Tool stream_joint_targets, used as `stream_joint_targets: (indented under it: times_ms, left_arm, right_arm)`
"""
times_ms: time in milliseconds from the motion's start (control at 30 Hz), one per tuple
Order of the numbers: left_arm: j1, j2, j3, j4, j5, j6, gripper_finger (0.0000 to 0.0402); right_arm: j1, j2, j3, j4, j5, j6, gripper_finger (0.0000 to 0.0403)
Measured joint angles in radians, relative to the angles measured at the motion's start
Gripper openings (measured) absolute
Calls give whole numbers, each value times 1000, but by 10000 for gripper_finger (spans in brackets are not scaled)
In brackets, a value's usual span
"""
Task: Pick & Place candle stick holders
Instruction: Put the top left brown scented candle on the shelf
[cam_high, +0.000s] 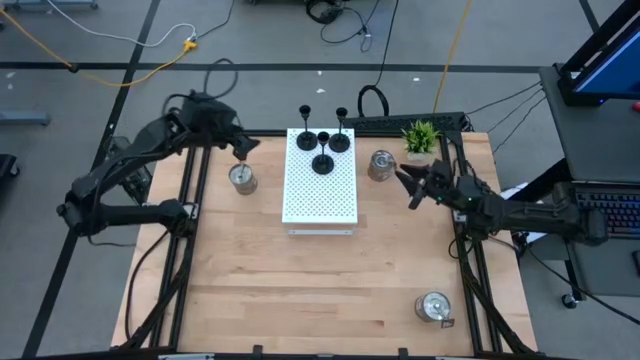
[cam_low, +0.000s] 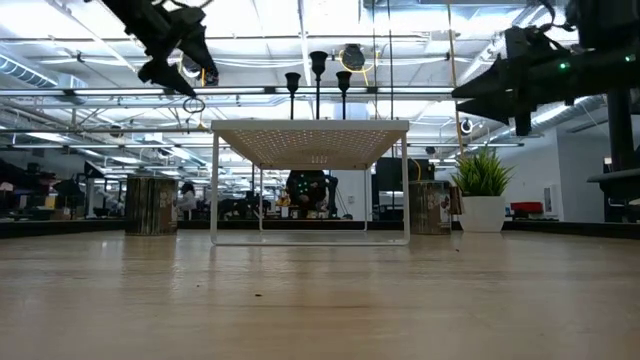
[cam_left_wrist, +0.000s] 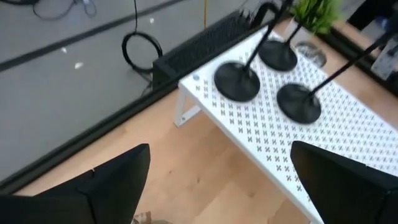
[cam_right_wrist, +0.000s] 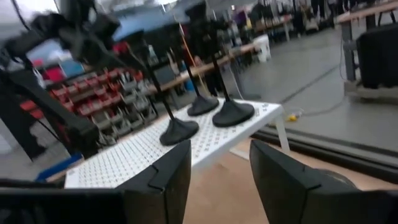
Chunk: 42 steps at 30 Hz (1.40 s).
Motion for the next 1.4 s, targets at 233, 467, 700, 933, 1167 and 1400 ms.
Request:
stream_joint_targets:
  times_ms: [233,467,700,933,1167,1400]
  left_arm:
    - [-27,93,0,-40,-3,0,393]
    - [-26,164,0,-134,-6,-40,397]
    - [-26,202,0,-216,5,-62,398]
    - [-5,208,0,-239,17,-143,398]
    - [35,208,0,-263,24,-225,399]
    - [43,208,0,-261,58,-305,400]
  right_arm:
    - [0,-51,-67,76,0,0,155]
    - [0,-54,-70,38,-1,-74,155]
    - [0,-54,-70,-31,-1,-108,155]
    - [0,-54,-70,-48,0,-113,155]
    - [0,-54,-70,-55,-1,-113,155]
    - [0,-54,-70,-54,0,-113,155]
